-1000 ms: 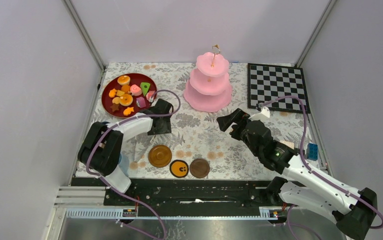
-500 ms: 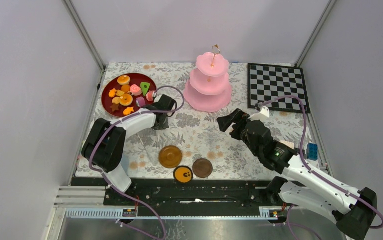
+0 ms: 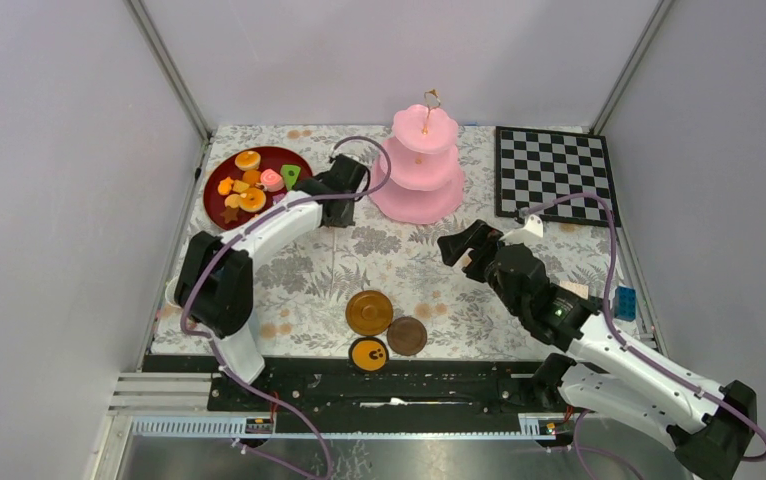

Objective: Serve the afternoon tea
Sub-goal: Adjust the clamp at the center of the board, then adjust the coaster at the center of the board, then pick up the clamp from the center of the board.

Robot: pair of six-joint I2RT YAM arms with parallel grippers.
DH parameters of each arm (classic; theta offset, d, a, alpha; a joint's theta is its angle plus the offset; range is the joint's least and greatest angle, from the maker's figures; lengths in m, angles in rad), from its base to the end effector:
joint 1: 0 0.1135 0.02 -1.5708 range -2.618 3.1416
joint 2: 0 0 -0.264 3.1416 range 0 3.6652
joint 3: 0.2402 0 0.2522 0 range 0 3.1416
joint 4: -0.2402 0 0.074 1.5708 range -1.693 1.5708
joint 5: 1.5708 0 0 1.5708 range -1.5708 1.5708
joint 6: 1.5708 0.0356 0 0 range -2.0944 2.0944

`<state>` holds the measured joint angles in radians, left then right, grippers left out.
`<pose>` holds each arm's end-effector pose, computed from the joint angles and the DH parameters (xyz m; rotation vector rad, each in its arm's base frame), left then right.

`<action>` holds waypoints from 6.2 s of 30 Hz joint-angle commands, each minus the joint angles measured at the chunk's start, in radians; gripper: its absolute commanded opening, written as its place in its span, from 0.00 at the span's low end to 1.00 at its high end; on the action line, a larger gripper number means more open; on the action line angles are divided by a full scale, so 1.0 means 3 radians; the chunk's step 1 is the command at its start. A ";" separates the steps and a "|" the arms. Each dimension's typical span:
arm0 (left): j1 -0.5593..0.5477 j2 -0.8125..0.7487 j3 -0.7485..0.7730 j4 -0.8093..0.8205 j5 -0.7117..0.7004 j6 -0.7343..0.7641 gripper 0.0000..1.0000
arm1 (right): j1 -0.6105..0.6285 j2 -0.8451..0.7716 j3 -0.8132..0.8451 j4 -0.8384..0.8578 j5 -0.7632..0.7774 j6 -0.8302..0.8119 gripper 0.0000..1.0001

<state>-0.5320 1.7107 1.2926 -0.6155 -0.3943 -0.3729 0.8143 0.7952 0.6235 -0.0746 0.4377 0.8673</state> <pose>0.3169 -0.1707 0.2385 0.0614 2.4922 0.1476 0.1413 0.1277 0.2934 0.3676 1.8303 0.7959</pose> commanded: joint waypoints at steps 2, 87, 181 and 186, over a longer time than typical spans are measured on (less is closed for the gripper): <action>-0.0001 0.0501 0.0682 -0.0151 0.0803 0.0620 0.00 | 0.0006 -0.0072 -0.0006 -0.0012 0.0177 -0.0095 0.98; 0.0822 -0.1612 -0.0921 0.0508 0.0730 0.0417 0.99 | 0.2460 0.3381 0.1221 -0.0207 0.1172 -0.1511 0.60; -0.0404 -0.1031 -0.1407 0.1548 -0.0138 -0.0272 0.46 | 0.1709 -0.0063 -0.0951 0.1257 0.0479 -0.2144 1.00; -0.0023 -0.1409 -0.0917 0.0797 0.0537 -0.0199 0.46 | 0.1709 -0.0120 -0.0905 0.1195 0.0524 -0.2102 1.00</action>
<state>-0.6201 1.4036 0.8875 -0.1810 -0.4110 -0.4625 1.3323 0.7856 0.3218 0.2817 0.5423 0.2180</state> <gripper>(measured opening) 0.468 0.993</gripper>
